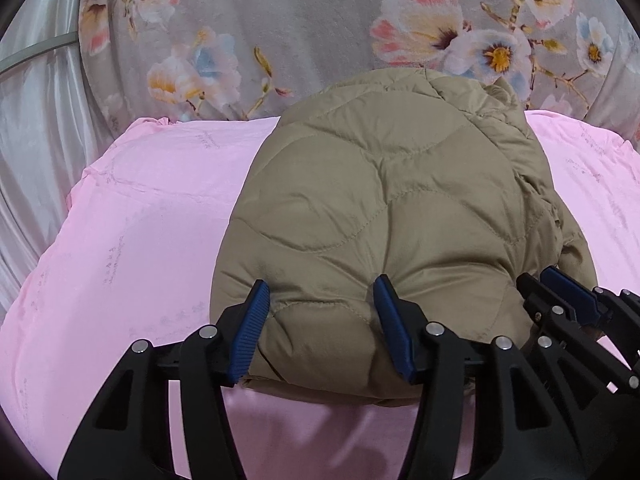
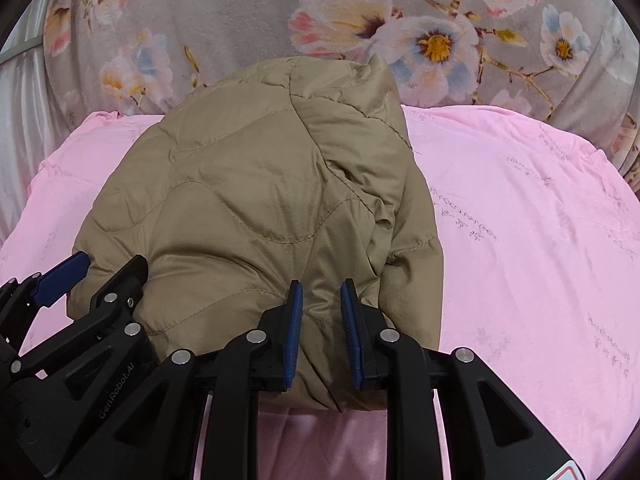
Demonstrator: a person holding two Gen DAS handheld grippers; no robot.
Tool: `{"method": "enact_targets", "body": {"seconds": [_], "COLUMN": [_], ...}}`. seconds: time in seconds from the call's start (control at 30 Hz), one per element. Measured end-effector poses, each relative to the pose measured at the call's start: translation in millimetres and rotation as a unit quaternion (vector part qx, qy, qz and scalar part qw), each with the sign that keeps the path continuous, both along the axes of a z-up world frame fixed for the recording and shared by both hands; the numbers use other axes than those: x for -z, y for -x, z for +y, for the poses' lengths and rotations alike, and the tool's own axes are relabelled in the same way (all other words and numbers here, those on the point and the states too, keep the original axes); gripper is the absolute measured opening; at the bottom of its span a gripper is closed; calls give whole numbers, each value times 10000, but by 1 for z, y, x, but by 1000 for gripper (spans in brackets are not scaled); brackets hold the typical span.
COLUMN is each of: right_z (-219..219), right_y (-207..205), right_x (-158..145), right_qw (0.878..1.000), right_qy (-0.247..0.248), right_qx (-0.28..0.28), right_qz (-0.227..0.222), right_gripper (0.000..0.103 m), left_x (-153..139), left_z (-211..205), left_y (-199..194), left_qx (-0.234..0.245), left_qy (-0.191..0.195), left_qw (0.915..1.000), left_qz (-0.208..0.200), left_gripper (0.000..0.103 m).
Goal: Fold large clothes
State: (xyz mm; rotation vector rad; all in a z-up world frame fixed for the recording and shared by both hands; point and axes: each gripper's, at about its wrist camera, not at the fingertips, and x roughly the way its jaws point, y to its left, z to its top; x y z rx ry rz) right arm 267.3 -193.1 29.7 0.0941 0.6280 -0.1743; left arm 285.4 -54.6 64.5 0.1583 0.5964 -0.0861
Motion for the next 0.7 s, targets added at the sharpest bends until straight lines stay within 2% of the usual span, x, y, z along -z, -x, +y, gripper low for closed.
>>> {"method": "enact_targets", "body": {"seconds": [0.27, 0.37, 0.4, 0.43, 0.47, 0.5, 0.6, 0.7], "right_z": [-4, -3, -2, 1, 5, 12, 27, 22], "right_y": [-4, 16, 29, 46, 62, 78, 114, 145], "right_x": [2, -6, -10, -11, -12, -11, -5, -1], "right_qw": [9999, 9997, 9992, 9988, 9987, 9985, 9963, 9969], "right_qy": [-109, -132, -211, -234, -118, 105, 697, 528], "right_qx": [-32, 131, 149, 155, 187, 236, 323, 460], "right_qz": [66, -187, -294, -404, -470, -488, -383, -352], "right_gripper": [20, 23, 25, 33, 44, 48, 58, 78], "left_x": [4, 0, -1, -2, -2, -1, 1, 4], "left_z": [-3, 3, 7, 12, 16, 20, 29, 37], "left_y": [-2, 7, 12, 22, 32, 45, 83, 110], "left_qx": [-38, -27, -38, -47, -29, -39, -42, -95], "left_qy": [-77, 51, 152, 268, 353, 374, 403, 427], "left_qw": [10000, 9999, 9998, 9995, 9992, 9992, 9990, 9990], "left_qz": [5, -117, -125, -155, -173, -161, -177, -78], "left_gripper": [53, 54, 57, 60, 69, 79, 87, 93]}}
